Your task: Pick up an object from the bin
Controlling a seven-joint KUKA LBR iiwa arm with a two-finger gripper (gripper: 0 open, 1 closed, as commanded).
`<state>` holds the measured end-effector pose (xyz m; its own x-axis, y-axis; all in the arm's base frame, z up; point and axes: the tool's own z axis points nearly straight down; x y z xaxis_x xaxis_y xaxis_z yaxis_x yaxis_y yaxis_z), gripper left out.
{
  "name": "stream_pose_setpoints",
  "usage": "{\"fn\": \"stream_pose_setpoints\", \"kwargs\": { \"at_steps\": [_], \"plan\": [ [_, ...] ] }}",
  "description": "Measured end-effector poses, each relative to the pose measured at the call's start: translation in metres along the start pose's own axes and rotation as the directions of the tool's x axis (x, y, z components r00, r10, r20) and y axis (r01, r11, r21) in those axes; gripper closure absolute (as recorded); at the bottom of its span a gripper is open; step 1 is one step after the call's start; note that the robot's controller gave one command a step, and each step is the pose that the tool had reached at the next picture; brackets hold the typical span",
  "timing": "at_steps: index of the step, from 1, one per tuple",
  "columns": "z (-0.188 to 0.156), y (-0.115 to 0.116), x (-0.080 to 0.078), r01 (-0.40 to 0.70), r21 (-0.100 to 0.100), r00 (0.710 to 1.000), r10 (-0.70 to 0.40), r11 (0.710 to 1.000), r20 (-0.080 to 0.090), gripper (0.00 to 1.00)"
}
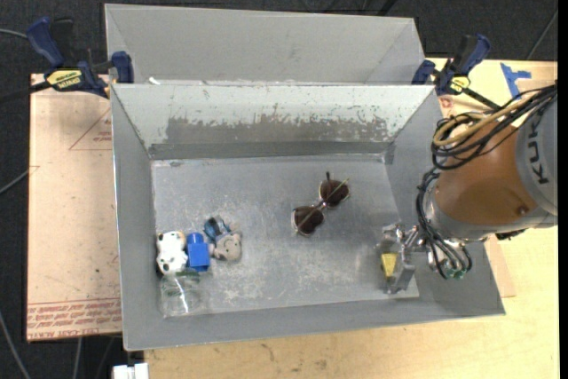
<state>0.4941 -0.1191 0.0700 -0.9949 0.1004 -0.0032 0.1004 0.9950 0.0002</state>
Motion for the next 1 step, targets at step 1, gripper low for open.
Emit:
{"fn": "stream_pose_setpoints", "kwargs": {
  "at_steps": [1],
  "plan": [
    [-0.0039,0.0003,0.0015,0.0,-0.001,1.0,0.0,1.0,-0.006,1.0]
  ]
}}
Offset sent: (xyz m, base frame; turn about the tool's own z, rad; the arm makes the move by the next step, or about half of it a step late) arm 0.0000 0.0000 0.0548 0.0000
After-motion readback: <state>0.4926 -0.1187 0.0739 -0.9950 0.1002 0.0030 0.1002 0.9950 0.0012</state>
